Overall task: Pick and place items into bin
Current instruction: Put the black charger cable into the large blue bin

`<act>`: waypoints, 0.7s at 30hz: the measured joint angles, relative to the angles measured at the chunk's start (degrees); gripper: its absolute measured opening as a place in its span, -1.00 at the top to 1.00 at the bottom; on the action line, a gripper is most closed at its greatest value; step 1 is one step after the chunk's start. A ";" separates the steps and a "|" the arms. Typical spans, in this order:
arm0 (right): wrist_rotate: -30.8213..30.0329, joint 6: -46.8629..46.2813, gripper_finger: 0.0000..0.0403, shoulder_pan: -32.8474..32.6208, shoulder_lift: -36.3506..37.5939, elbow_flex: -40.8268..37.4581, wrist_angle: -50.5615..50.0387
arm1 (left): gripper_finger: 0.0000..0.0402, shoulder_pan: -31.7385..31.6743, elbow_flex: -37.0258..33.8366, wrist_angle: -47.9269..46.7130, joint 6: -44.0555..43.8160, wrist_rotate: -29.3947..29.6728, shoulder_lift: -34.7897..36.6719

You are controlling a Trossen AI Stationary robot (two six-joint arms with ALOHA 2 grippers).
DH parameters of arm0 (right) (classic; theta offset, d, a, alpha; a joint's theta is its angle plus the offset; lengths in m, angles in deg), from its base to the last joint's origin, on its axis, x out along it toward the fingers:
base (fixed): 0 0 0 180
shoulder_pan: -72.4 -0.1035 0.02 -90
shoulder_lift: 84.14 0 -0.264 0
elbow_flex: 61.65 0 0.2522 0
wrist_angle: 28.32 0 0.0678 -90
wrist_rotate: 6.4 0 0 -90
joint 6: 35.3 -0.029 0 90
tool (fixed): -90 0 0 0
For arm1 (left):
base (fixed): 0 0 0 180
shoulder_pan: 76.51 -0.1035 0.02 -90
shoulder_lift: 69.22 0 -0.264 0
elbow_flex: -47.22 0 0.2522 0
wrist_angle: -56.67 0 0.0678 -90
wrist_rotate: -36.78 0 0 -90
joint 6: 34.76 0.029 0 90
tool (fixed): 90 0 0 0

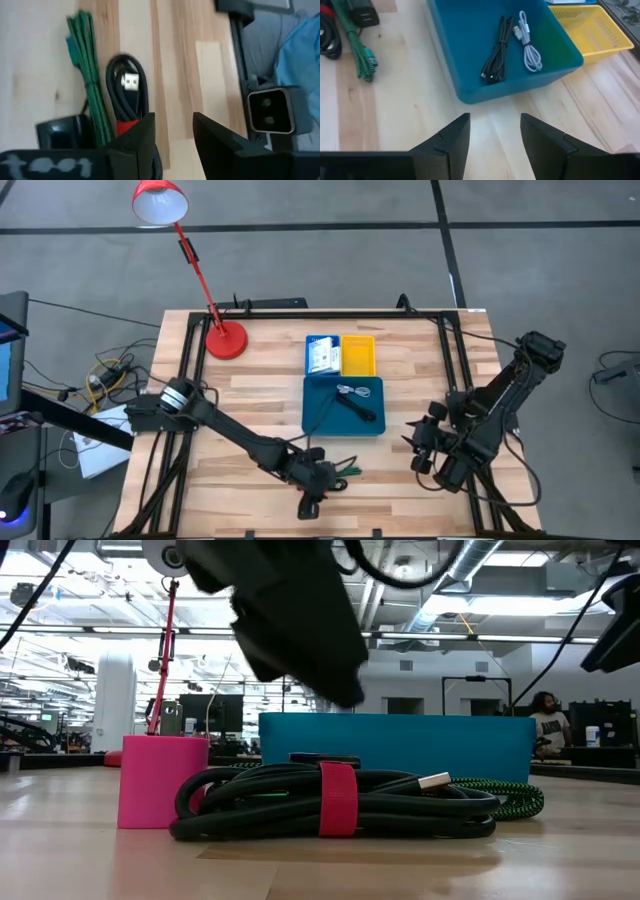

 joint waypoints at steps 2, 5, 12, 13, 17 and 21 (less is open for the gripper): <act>0.02 0.00 0.16 -0.60 -0.01 0.00 0.02 | 0.40 0.05 0.92 -0.17 -0.32 -0.99 -1.36; 0.02 0.00 0.18 -1.16 0.00 0.00 -0.04 | 0.40 0.05 1.26 -1.25 -1.28 -1.18 -2.37; 0.05 0.03 0.18 -1.64 -0.02 0.00 -0.52 | 0.40 -0.28 1.30 -4.74 -2.27 3.33 -2.38; 0.08 0.06 0.19 -1.63 -0.02 0.00 -0.56 | 0.40 -0.32 1.30 -5.04 -2.27 3.37 -2.38; 0.35 1.14 0.18 -1.60 -0.02 0.00 -0.55 | 0.40 -0.40 1.30 -5.71 -2.70 3.36 -2.36; 0.46 1.51 0.17 -1.60 -0.02 0.00 -0.53 | 0.40 -0.41 1.31 -5.59 -2.68 3.17 -2.49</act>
